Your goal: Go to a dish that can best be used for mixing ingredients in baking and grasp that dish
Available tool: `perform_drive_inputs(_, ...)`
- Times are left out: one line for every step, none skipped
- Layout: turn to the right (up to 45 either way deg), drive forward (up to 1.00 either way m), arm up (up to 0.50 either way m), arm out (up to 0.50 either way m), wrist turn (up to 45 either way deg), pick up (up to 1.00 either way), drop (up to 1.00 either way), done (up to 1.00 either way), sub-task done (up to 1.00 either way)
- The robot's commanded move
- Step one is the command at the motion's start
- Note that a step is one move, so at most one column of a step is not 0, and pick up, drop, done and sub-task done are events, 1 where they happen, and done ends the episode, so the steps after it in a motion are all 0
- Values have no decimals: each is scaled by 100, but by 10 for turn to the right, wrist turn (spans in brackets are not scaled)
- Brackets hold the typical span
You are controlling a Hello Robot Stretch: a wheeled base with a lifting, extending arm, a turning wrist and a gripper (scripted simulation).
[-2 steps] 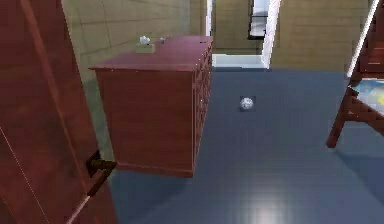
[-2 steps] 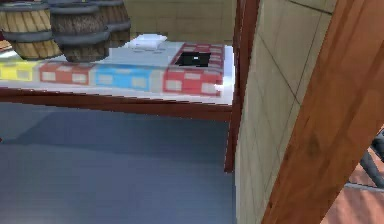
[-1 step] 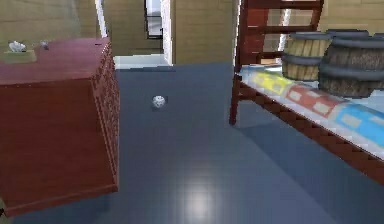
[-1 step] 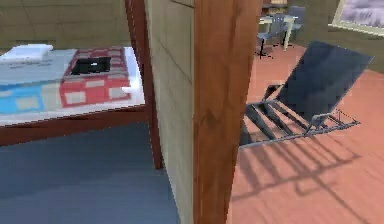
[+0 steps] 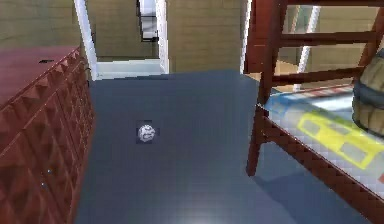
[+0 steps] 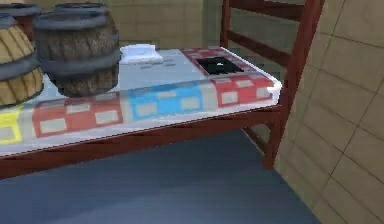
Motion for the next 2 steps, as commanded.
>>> perform_drive_inputs(0, 100, 0, 0, 0, 0, 0, 0, 0)
perform_drive_inputs(30, 0, 0, 0, 0, 0, 0, 0, 0)
